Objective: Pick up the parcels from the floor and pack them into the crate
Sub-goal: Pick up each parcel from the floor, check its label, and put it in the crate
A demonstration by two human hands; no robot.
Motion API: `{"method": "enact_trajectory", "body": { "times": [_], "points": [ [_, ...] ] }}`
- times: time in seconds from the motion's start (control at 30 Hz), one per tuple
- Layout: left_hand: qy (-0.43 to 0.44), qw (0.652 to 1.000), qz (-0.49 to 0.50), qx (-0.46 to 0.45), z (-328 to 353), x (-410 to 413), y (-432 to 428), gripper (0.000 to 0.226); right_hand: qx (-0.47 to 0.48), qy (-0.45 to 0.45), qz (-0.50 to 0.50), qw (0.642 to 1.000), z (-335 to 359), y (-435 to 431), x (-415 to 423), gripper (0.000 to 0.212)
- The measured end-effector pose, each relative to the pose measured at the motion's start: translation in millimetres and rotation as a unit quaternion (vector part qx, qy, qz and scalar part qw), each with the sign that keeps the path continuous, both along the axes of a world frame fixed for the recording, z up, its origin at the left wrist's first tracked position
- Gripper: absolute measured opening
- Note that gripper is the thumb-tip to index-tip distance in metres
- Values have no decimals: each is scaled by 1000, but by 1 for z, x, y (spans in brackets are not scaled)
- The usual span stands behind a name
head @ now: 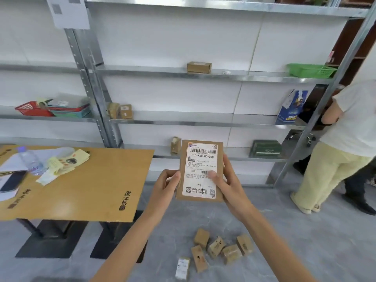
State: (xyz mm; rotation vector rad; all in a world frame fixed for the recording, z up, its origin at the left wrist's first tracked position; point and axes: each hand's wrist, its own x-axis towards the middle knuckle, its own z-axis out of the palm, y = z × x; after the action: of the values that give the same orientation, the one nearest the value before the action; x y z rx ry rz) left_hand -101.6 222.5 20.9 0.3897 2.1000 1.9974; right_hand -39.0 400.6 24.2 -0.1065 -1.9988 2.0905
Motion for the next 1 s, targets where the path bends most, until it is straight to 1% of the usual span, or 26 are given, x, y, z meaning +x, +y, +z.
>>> {"method": "enact_trajectory", "body": {
  "times": [0.1,0.3,0.37,0.43,0.53,0.6,0.67,0.7,0.8,1.0],
  "points": [
    [4,1000,28,-5,0,12,-26,18,-39,-17,22,999,7,-21,3,70],
    [22,995,92,5,12,42,-66,20,-22,-18,99,995,27,-53,8,69],
    [26,992,121,1,15,53,-82,20,-20,-22,116,993,26,-67,10,71],
    [25,988,151,6,15,64,-100,24,-19,-25,135,990,24,-85,12,74],
    [30,983,179,2,13,86,-132,37,-27,-23,161,986,22,-117,19,70],
    [35,980,197,-15,12,99,-155,27,-28,-26,168,985,19,-140,25,67],
    [34,974,222,-20,12,111,-179,12,-29,-34,180,983,14,-163,29,69],
    [32,972,233,-23,13,117,-192,9,-30,-40,189,981,12,-176,32,70],
    [33,968,248,-22,16,134,-233,10,-39,-53,218,974,13,-220,39,67],
    [42,958,283,-18,18,150,-329,10,-44,-35,255,965,16,-319,50,73]
  ]
}}
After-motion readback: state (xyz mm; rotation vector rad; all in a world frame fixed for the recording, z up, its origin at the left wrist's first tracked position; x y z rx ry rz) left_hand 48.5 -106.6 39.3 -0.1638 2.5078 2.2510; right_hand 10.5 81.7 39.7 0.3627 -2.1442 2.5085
